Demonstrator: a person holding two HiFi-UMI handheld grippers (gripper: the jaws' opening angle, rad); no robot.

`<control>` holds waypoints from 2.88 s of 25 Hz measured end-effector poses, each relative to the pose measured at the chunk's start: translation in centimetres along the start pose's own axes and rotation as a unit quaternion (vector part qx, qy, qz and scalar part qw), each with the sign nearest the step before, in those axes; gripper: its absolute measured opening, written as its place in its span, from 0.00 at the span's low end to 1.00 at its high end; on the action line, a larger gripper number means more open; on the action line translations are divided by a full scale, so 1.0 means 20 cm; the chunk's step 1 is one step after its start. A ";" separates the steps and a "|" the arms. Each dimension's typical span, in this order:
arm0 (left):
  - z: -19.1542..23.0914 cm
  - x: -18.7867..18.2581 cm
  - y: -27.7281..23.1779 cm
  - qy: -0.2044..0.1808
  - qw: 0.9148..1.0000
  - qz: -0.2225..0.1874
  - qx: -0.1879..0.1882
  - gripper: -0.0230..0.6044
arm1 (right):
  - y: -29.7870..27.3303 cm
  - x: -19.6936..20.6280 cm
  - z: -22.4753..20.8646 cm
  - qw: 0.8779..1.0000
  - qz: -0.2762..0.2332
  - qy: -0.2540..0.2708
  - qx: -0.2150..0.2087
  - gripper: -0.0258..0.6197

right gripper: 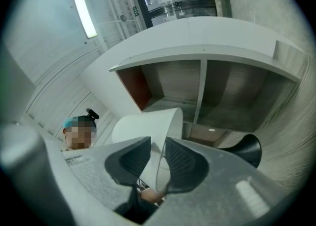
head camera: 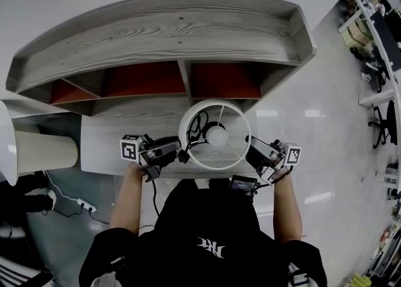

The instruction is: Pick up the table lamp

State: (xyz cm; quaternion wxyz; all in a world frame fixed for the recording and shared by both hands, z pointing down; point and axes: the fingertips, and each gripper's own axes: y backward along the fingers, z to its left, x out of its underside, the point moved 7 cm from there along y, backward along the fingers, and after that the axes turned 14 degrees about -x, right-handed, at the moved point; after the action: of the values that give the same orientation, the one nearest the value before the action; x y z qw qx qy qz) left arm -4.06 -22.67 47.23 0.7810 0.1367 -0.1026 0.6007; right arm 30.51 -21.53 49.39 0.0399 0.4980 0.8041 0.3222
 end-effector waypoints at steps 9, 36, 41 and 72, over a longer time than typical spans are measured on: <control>-0.14 -0.07 -0.01 -0.022 1.000 -0.012 0.001 0.19 | -0.15 -0.04 0.14 1.000 0.007 0.026 0.001 0.19; -0.52 -0.18 -0.04 -0.082 0.995 -0.041 0.027 0.20 | -0.37 -0.12 0.48 0.994 0.036 0.094 -0.029 0.20; -0.56 -0.19 -0.05 -0.096 0.994 -0.037 0.029 0.21 | -0.38 -0.12 0.49 0.994 0.031 0.099 -0.041 0.20; -0.59 -0.20 -0.06 -0.115 0.993 -0.024 0.033 0.21 | -0.39 -0.13 0.49 0.992 0.027 0.112 -0.046 0.20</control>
State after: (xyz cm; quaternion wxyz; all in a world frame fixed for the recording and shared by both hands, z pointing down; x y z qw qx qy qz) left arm -3.87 -22.58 34.72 0.7734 0.2328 -0.1687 0.5650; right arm 29.66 -21.32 36.63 -0.0364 0.4778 0.7741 0.4137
